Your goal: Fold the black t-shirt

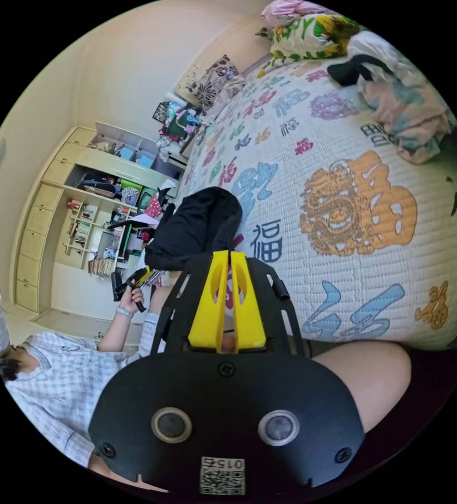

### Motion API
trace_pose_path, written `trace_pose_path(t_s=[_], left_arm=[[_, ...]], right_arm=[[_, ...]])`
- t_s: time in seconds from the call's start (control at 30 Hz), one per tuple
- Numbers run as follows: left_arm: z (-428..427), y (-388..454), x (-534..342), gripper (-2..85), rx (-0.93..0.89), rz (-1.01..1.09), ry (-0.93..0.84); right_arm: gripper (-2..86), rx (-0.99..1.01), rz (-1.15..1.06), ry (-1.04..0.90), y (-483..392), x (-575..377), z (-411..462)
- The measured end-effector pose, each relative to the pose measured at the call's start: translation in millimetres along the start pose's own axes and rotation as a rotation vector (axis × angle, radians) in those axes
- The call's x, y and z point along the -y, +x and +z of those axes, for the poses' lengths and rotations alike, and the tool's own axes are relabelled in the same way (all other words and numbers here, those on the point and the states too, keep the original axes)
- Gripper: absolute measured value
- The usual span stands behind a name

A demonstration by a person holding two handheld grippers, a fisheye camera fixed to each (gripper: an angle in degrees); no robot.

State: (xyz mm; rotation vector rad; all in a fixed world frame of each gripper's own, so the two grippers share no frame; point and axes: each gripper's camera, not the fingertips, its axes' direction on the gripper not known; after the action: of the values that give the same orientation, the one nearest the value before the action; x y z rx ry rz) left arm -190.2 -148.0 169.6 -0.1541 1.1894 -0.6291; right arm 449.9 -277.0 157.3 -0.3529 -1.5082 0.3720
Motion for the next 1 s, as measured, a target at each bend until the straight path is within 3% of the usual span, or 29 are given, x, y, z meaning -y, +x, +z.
trace_pose_path(t_s=[0.13, 0.37, 0.53, 0.7, 0.87, 1.0], left_arm=[[24.1, -15.5, -16.6, -0.3, 0.022, -0.063, -0.108], [-1.0, -7.2, -10.8, 4.9, 0.065, -0.033, -0.036], [2.9, 28.6, 0.9, 9.6, 0.209, 0.148, -0.036], [57.2, 36.6, 18.2, 9.6, 0.231, 0.181, -0.139], [71.9, 33.6, 22.2, 0.7, 0.114, 0.163, -0.164], [42.5, 37.1, 15.5, -0.6, 0.073, 0.222, -0.149]], right_arm=[[0.0, -0.127, -0.005, -0.136, -9.7, -19.8, 21.2], [4.7, -0.316, -0.11, -0.14, -48.2, -47.0, 4.6], [9.9, -0.253, -0.374, -0.118, -123.4, -38.2, 35.3], [13.6, -0.173, -0.586, -0.388, -191.7, -31.8, 155.9], [5.9, -0.492, -0.727, -0.622, -225.5, -46.4, 258.5], [2.4, -0.371, -0.685, -0.471, -233.7, -48.4, 211.6]])
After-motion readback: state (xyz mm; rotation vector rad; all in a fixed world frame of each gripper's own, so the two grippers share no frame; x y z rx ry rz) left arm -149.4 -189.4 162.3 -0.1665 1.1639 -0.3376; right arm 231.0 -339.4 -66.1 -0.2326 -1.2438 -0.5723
